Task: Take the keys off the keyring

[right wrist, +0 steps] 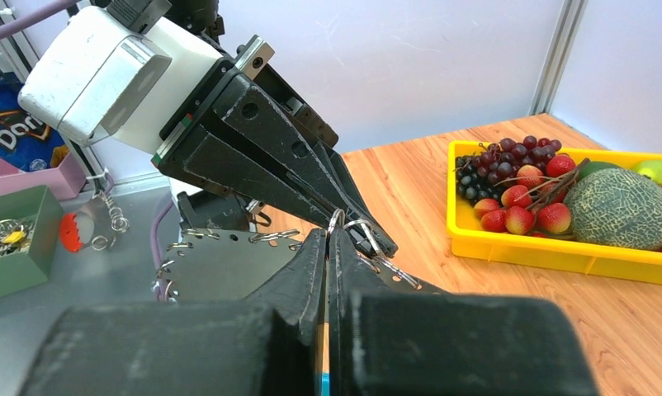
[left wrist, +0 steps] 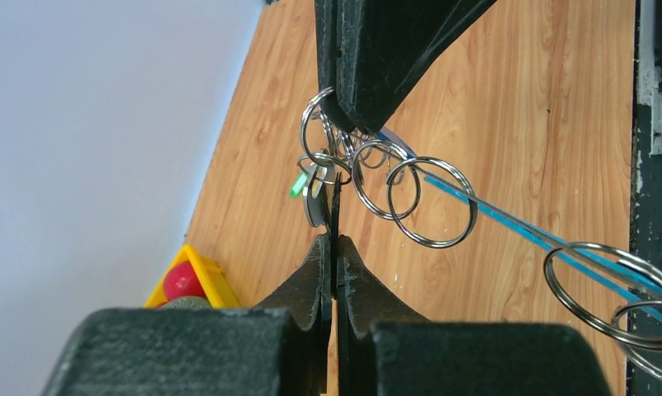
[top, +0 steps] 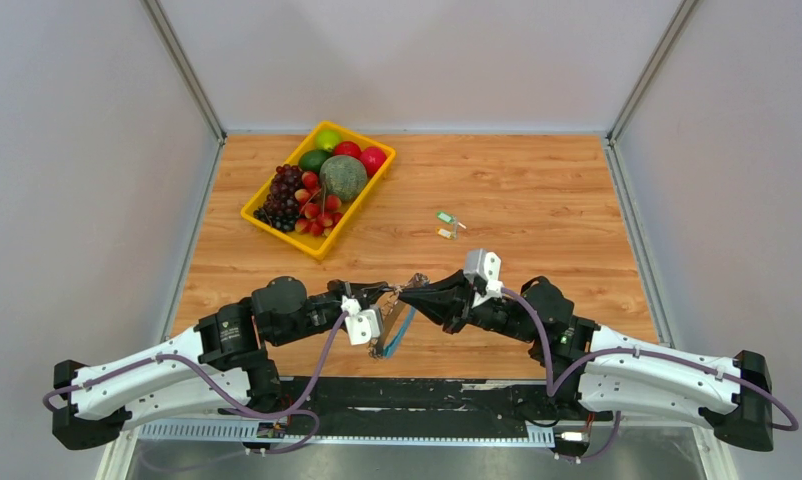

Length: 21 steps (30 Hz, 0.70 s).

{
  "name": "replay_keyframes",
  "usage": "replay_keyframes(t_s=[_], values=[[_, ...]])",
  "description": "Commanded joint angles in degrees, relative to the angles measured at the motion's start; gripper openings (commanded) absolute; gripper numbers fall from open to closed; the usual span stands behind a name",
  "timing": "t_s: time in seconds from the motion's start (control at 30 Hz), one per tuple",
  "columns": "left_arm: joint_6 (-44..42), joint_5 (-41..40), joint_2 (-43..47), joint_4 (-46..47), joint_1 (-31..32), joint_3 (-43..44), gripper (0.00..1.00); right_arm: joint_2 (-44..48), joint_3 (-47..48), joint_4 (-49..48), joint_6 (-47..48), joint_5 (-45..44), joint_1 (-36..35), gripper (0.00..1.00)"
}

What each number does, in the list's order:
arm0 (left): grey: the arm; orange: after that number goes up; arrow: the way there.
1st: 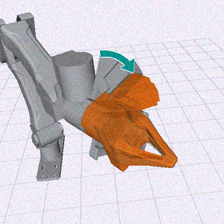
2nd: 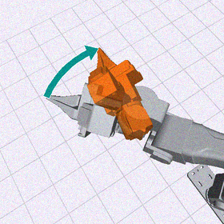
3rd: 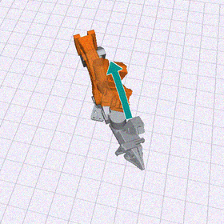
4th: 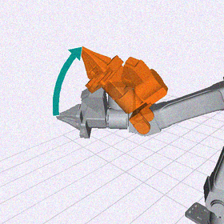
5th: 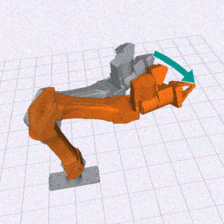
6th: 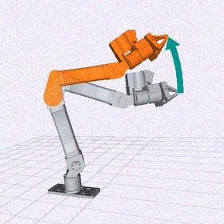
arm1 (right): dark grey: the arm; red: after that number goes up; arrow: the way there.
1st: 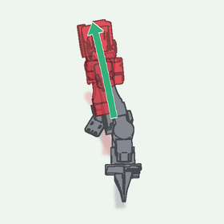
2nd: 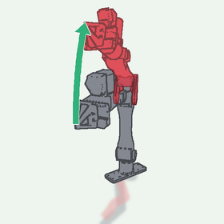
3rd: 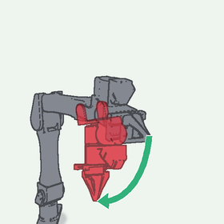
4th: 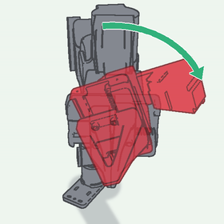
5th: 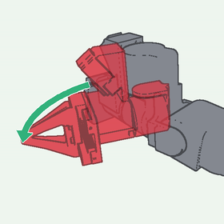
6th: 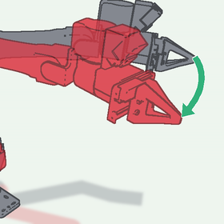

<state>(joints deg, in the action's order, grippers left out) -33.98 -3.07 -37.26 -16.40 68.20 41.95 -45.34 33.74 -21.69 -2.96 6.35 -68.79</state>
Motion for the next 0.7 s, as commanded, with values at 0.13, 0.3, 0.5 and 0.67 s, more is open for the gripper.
replay_keyframes(t_s=[0.13, 0.3, 0.5, 0.67], values=[[-0.6, -2.6, 0.3, 1.2, -0.1, 2.2, 0.00, -0.2, 3.0, -3.1, -6.5, 3.5, 0.1, 0.00], [-0.4, -4.7, 0.9, 1.6, -0.1, 2.3, 0.00, -1.0, 2.9, -0.9, -10.1, 5.2, 0.2, 0.00], [-0.4, -6.4, 1.8, 2.4, -0.1, 1.9, 0.00, -1.8, 1.2, 0.1, -15.1, 6.6, 0.2, 0.00], [-0.4, -6.3, 1.9, 2.4, -0.1, 2.0, 0.00, -2.4, -1.0, -1.4, -18.9, 7.5, 0.1, 0.00]])
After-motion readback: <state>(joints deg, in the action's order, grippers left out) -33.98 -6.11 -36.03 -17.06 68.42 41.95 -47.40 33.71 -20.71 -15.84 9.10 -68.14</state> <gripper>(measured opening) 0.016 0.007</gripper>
